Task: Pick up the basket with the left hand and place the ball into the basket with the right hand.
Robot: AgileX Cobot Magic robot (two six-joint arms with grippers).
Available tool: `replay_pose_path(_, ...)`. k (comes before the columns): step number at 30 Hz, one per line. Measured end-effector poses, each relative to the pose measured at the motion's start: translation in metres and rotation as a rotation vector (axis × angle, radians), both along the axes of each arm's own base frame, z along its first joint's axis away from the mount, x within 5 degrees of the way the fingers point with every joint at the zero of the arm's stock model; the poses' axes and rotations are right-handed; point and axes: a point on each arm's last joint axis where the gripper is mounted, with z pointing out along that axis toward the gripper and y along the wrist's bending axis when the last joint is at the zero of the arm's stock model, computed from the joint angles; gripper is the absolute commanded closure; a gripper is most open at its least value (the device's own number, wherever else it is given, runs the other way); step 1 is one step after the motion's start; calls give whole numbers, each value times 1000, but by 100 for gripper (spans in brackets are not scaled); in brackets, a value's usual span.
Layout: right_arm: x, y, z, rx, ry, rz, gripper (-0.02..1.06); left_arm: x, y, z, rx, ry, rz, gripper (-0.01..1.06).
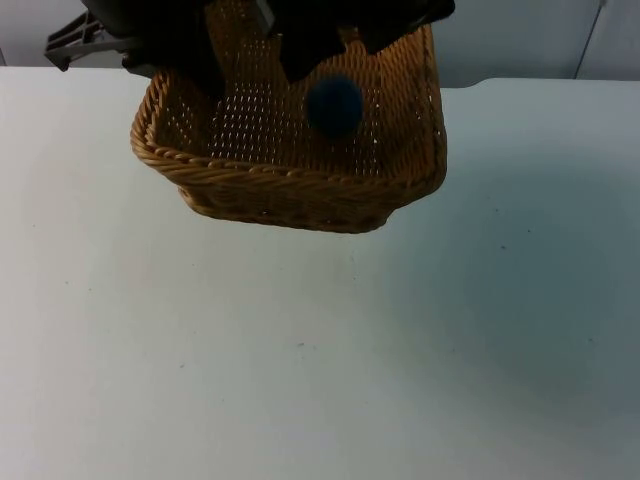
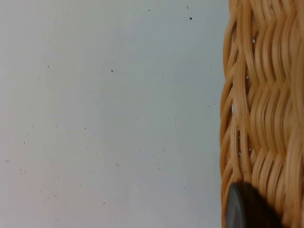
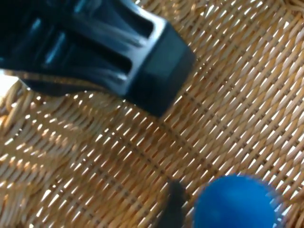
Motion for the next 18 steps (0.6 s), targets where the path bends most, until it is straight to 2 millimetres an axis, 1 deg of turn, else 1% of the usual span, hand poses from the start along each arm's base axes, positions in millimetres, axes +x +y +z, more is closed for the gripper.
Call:
replay_pose_path(2, 0, 0, 0, -1, -1, 2, 2, 0, 0, 0, 2, -1, -2, 105)
replay_pose_path(3, 0, 0, 0, -4, -2, 5, 2, 0, 0, -1, 2, 1, -2, 105)
replay_pose_path(4, 0, 0, 0, -6, -4, 9, 0, 0, 0, 0, 2, -1, -1, 105)
replay_pose_path(18, -1, 0, -1, -15, 2, 22, 0, 0, 0, 0, 2, -1, -1, 105)
